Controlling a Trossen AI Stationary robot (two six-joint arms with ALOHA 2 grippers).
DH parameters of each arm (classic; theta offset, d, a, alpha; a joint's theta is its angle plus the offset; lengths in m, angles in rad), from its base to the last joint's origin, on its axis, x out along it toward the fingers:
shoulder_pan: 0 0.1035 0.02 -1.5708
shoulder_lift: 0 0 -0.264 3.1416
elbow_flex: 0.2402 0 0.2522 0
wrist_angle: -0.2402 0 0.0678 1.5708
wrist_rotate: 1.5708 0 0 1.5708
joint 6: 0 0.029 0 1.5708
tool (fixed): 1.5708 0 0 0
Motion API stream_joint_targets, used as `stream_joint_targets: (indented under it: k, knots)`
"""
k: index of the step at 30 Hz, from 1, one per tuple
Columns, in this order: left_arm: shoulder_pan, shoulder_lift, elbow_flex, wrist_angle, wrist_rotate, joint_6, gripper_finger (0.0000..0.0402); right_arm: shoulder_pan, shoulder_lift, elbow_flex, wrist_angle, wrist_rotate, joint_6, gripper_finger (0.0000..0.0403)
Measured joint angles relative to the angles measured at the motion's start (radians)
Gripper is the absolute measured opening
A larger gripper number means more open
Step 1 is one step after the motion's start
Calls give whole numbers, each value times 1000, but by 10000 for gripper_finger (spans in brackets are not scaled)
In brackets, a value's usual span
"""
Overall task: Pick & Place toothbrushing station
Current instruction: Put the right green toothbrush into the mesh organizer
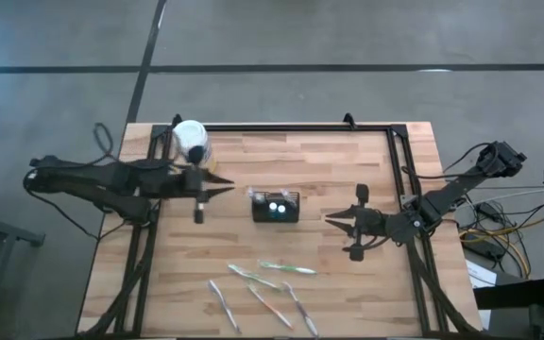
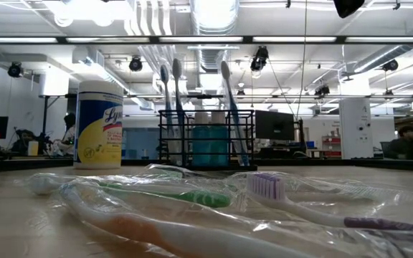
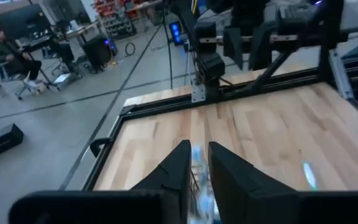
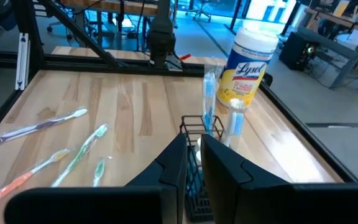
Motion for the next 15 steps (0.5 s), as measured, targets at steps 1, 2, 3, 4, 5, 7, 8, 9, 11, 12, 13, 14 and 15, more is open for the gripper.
stream_joint_targets:
  k: [1, 2, 3, 4, 5, 7, 8, 9, 11, 12, 13, 14, 15]
  knots:
    - [-6, -41, -31, -1, -4, -4, 53, 0, 0, -5, 0, 0, 2, 43]
    - [-8, -89, -68, 7, -4, -11, 47, 2, 0, -10, 5, 0, 1, 43]
    - [-7, -134, -112, 29, -5, -22, 41, 6, 0, -18, 26, -1, -3, 43]
    - [-7, -181, -158, 56, -5, -39, 33, 10, 0, -29, 58, -1, -23, 43]
    - [-5, -227, -202, 86, -6, -51, 26, 11, -1, -41, 101, -10, -52, 43]
    - [-5, -313, -278, 124, -7, -67, 10, 11, -19, -64, 180, -65, -123, 43]
    - [-5, -345, -308, 125, -7, -71, 6, 7, -40, -73, 213, -88, -149, 43]
    - [-5, -373, -335, 126, -6, -76, 5, -2, -66, -78, 243, -99, -164, 43]
    - [-5, -416, -383, 131, -6, -88, 6, -12, -138, -89, 273, -99, -188, 43]
    - [-5, -438, -406, 131, -6, -96, 5, -13, -178, -99, 273, -97, -200, 43]
    - [-5, -459, -428, 135, -7, -103, 4, -13, -216, -110, 272, -97, -204, 43]
    - [-5, -477, -451, 143, -6, -109, 4, -12, -253, -124, 271, -98, -204, 43]
    - [-5, -494, -477, 141, -6, -112, 3, -13, -291, -144, 271, -99, -205, 43]
